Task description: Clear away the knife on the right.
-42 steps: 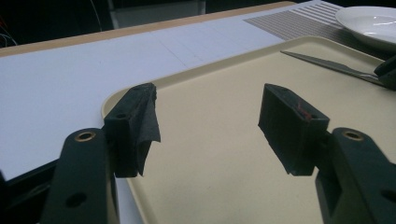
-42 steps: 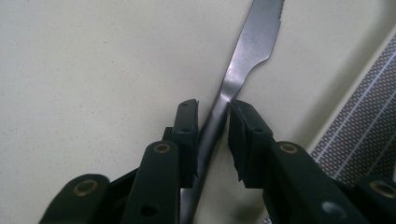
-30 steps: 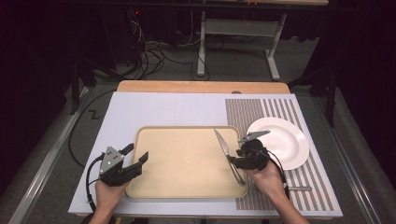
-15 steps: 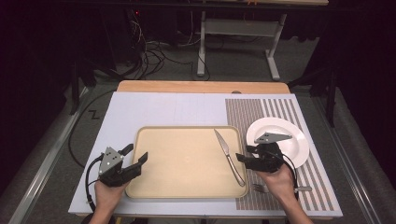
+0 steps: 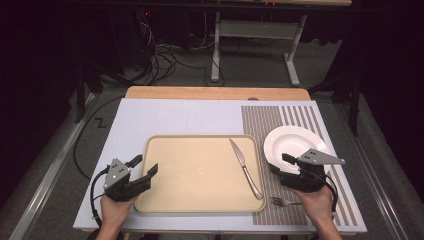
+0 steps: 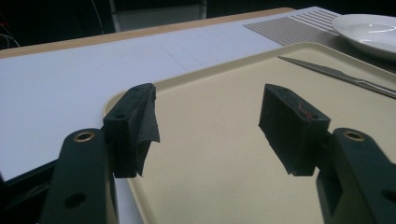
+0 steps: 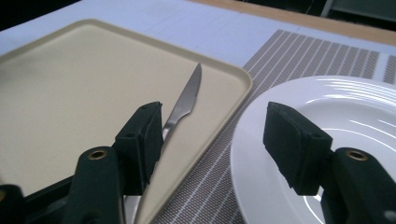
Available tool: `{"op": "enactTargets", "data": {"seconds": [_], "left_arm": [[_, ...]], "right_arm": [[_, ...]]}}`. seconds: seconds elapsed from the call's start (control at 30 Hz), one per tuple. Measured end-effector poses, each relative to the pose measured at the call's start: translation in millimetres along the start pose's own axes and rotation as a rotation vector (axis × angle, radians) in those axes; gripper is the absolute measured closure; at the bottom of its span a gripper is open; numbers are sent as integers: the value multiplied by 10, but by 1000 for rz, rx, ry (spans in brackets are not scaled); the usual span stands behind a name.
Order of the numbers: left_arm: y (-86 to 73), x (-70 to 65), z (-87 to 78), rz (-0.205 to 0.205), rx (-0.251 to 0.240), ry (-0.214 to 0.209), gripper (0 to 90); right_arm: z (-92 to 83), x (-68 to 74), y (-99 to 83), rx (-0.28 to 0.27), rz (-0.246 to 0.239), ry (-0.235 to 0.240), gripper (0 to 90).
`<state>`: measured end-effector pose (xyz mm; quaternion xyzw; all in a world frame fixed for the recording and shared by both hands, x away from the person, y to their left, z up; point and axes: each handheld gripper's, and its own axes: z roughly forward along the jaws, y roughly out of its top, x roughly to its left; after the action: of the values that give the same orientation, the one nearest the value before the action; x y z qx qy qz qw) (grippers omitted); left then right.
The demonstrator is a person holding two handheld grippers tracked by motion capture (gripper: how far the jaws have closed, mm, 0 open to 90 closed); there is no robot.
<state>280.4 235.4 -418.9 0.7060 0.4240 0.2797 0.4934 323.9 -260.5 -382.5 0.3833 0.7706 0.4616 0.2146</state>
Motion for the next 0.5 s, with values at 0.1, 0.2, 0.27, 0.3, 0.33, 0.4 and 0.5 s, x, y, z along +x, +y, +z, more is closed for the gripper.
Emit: {"op": "enactTargets", "data": {"seconds": [0.1,0.2,0.27,0.3,0.33,0.4,0.5], "left_arm": [[1,-5,-5,0,0,-2,371],[4,-25,-17,-1,1,-10,371],[6,-47,-28,4,-3,-13,371],[6,-57,-31,4,-4,-15,371],[6,-57,-31,4,-4,-15,371],[6,-64,-37,3,0,-16,370],[6,-59,-40,1,1,-9,369]], "right_arm": [[-59,-40,-42,-24,7,-11,373],[-165,-132,-135,-74,29,-30,347],[-193,-165,-171,-85,38,-28,336],[-205,-185,-193,-92,39,-30,330],[-205,-185,-193,-92,39,-30,330],[-238,-231,-267,-118,44,-40,320],[-270,-263,-339,-142,50,-48,307]]}}
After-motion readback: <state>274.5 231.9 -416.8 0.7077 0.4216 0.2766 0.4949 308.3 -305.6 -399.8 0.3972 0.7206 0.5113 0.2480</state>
